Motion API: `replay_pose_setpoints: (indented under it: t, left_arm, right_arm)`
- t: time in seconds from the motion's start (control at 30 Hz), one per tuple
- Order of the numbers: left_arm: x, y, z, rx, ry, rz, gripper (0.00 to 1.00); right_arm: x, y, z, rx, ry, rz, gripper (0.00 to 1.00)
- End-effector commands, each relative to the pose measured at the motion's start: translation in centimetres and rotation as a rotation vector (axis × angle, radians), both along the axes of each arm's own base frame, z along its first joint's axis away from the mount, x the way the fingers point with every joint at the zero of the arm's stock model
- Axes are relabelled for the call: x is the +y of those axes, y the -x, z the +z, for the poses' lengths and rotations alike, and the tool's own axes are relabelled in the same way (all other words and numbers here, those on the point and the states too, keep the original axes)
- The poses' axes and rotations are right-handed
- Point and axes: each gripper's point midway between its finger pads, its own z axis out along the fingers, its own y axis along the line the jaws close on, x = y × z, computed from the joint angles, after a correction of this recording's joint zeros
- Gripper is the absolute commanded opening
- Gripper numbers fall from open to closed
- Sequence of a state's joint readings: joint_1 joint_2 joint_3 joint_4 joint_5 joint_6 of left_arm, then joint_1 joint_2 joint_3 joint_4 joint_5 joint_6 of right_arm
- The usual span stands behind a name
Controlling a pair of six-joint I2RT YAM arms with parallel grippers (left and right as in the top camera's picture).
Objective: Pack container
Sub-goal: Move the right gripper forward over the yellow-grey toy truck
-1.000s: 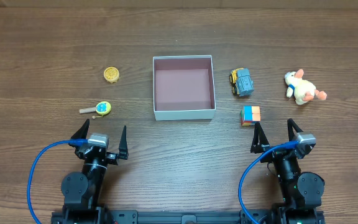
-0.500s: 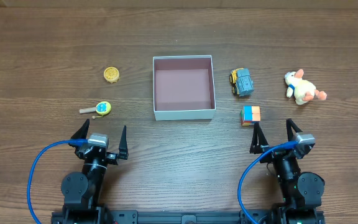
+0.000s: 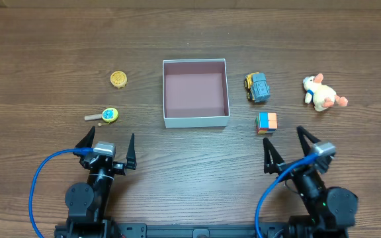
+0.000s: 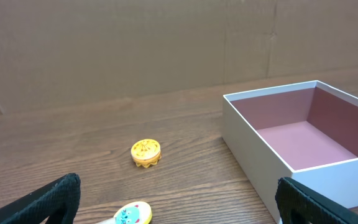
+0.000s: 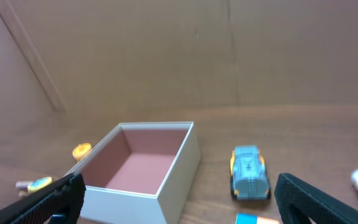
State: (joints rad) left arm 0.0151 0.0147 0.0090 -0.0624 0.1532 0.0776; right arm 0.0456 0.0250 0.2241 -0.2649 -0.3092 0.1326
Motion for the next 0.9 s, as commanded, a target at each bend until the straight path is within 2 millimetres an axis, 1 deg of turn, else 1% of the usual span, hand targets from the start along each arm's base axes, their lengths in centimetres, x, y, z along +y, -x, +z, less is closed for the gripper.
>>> replay_pose_setpoints:
  t: [0.0, 0.1, 0.2, 0.37, 0.47, 0.53, 0.6, 0.67, 0.77, 0.87]
  left_arm:
    - [0.2, 0.0, 0.0, -0.002, 0.013, 0.009, 1.0]
    - [0.2, 0.0, 0.0, -0.002, 0.013, 0.008, 1.0]
    - [0.2, 0.0, 0.0, -0.002, 0.013, 0.009, 1.0]
    - [0.2, 0.0, 0.0, -0.003, 0.013, 0.009, 1.0]
    - [0.2, 0.0, 0.0, -0.002, 0.013, 0.009, 1.0]
    - [0.2, 0.0, 0.0, -0.002, 0.013, 0.009, 1.0]
    - [0.2, 0.0, 0.0, -0.002, 0.013, 0.009, 1.0]
    - [0.2, 0.0, 0.0, -0.002, 0.013, 0.008, 1.0]
    - [0.2, 0.0, 0.0, -0.002, 0.013, 0.009, 1.0]
    - [0.2, 0.0, 0.0, -0.002, 0.013, 0.009, 1.0]
  right_arm:
    - [-0.8, 0.6, 4.4, -0.042, 0.004, -0.047, 1.0]
    - [-0.8, 0.6, 5.9, 0.004, 0.007, -0.046, 1.0]
    - [-0.4, 0.0, 7.3, 0.098, 0.011, -0.024, 1.0]
    - [-0.3, -1.8, 7.9, 0.356, 0.037, -0.019, 1.0]
    - [-0.3, -2.7, 7.3, 0.562, 0.09, -0.004, 1.0]
    - [-0.3, -3.1, 6.5, 0.748, 0.114, 0.01, 1.0]
    - [-0.4, -3.2, 5.8, 0.892, 0.145, 0.023, 1.0]
    - [-1.0, -3.5, 5.0, 1.052, 0.171, 0.001, 1.0]
    - [-1.2, -4.2, 4.0, 1.22, 0.191, -0.003, 1.0]
    - [-1.2, -5.5, 2.6, 1.326, 0.196, 0.004, 1.0]
